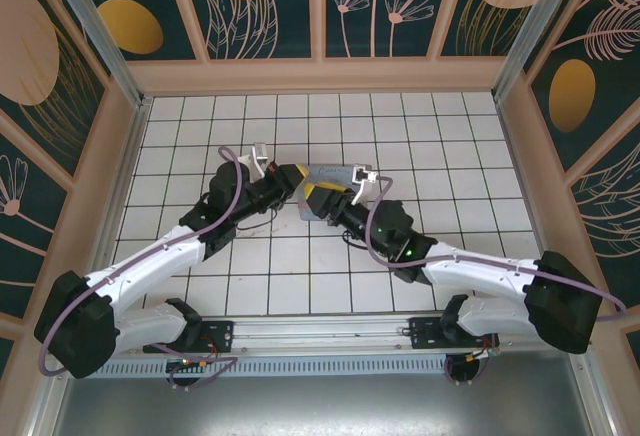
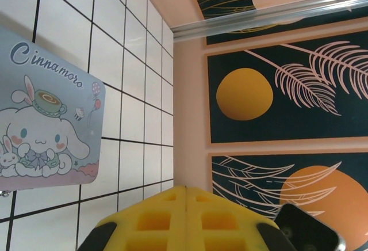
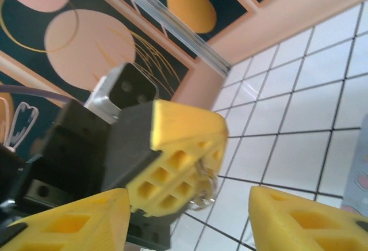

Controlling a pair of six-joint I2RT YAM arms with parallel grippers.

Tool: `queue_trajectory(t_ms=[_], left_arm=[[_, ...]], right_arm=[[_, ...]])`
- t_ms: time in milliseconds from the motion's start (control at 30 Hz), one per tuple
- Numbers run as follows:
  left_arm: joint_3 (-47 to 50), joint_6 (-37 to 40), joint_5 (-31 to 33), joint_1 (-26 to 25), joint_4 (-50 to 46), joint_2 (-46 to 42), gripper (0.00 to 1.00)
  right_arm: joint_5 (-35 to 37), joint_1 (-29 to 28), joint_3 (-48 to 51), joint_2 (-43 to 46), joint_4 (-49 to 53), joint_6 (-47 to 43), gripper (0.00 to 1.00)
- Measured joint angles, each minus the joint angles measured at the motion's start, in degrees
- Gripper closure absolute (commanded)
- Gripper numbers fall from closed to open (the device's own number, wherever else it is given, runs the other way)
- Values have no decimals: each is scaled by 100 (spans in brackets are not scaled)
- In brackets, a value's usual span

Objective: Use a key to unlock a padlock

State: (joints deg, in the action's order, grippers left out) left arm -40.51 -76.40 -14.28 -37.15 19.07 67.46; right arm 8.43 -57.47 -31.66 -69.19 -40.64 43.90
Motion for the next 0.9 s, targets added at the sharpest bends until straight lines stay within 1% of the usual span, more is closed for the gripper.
queue_trajectory(t_ms=[133,400,500,567,633,700,800,833,900], left_arm=[[2,-42,4,0,-57,-35,100],[22,-42,4,0,-96,-63,100],[55,-42,7,0,-105,-66,100],[90,-44,9,0,-116,-68,100],[116,-44,26,0,-136,-68,100],[131,-42,50,0,-142,-70,100],[153,-44,111,0,-179,-70,100],[153,-44,131,0,-177,-70,100],[153,-44,131,0,-177,-72,100]], right_arm=[[13,4,-24,-168,111,4,49],[-52,4,-186,-433,127,7,47],[-50,4,-245,-472,155,7,49],[-48,15,-284,-490,168,11,56],[-48,31,-291,-490,179,28,72],[-55,68,-291,-490,210,70,83],[-57,81,-286,-463,214,140,97],[-55,85,-280,-455,216,160,100],[-57,92,-264,-422,227,190,100]])
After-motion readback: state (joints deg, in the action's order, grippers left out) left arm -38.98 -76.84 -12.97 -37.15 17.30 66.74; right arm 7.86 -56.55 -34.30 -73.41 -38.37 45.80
